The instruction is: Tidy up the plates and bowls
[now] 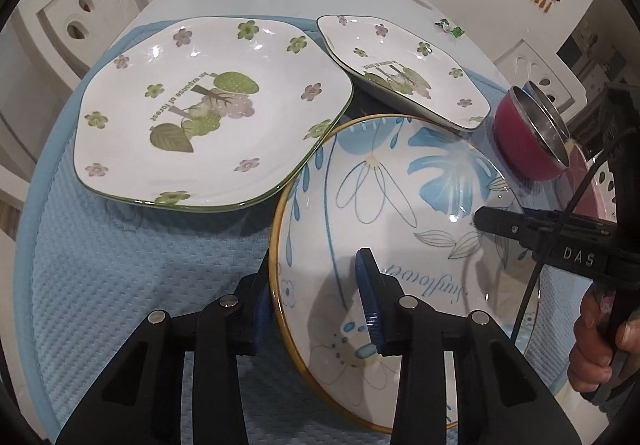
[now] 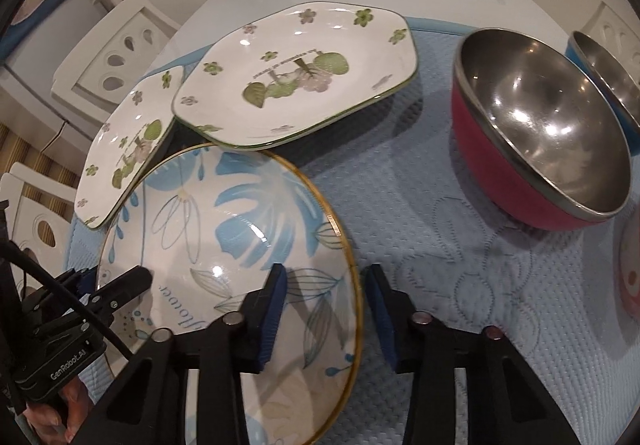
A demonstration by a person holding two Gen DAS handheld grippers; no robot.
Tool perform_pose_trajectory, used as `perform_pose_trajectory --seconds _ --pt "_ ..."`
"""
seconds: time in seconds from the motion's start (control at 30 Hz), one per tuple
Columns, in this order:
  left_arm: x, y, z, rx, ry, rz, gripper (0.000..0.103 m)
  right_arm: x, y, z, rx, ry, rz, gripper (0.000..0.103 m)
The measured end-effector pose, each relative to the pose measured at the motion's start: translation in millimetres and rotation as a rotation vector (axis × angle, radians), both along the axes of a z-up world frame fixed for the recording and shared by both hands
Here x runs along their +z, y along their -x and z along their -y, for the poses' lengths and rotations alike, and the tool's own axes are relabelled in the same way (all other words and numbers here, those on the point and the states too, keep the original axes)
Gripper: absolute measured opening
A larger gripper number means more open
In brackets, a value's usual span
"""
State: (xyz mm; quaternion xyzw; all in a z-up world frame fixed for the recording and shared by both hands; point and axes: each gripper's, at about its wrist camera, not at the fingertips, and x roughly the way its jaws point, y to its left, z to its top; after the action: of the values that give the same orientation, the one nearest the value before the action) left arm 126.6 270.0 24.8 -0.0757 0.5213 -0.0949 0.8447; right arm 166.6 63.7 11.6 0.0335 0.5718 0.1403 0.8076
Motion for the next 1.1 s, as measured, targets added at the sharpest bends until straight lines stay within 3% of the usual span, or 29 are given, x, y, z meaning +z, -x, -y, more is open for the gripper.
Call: perform_pose_trajectory --seconds 0.4,0.8,1.1 --pt "12 35 -7 0.055 0.037 -0.02 0.035 19 38 -4 -0.015 0.021 0.001 0.034" --pt "42 102 -48 0.153 -0.028 -0.028 0.035 33 105 -47 0.012 -0.024 -0.089 0.035" --pt "33 128 -64 0.172 -0.037 -0.073 0.035 18 128 -69 0.044 0.002 -0.149 0.036"
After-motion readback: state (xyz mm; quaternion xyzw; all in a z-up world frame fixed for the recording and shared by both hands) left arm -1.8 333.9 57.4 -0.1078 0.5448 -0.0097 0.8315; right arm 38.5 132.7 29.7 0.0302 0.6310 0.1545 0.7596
